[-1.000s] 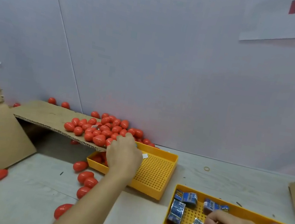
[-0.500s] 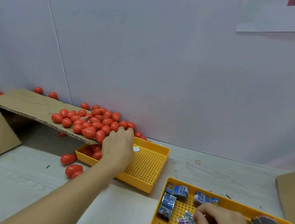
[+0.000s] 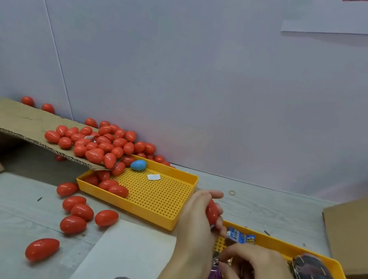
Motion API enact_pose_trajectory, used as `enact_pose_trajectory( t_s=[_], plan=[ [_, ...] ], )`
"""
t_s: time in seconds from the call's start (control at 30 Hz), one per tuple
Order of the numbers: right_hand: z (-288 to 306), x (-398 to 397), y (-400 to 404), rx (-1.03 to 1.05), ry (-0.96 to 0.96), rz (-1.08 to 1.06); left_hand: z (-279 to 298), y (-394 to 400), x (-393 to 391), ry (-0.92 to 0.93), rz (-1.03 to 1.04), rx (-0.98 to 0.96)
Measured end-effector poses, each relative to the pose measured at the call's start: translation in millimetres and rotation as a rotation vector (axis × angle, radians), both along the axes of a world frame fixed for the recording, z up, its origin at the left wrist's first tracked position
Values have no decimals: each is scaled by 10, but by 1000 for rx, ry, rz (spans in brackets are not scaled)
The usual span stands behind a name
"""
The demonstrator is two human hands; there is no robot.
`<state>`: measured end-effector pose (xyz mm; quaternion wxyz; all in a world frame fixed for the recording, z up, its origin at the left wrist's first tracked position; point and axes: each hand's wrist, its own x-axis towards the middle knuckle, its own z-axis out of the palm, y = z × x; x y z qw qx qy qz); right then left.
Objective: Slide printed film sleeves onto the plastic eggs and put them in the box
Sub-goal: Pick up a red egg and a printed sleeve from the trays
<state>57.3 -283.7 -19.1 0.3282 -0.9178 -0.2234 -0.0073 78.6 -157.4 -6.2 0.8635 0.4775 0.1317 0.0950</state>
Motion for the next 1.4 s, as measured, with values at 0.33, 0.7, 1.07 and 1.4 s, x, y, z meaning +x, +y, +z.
enact_pose_trajectory(
  t_s=[0.33,0.7,1.07,1.4],
  plan=[
    [-19,67,50,-174,44,55,-67,124,174,-74,-115,-114],
    [-105,141,7,-151,30,77,-153,115,214,-140,-122,80],
    [-154,125,-11,-127,29,77,-172,57,203,-141,-152,72],
    [-170,129,-4,-83,35,67,-186,-19,169,-303,-219,228]
  ],
)
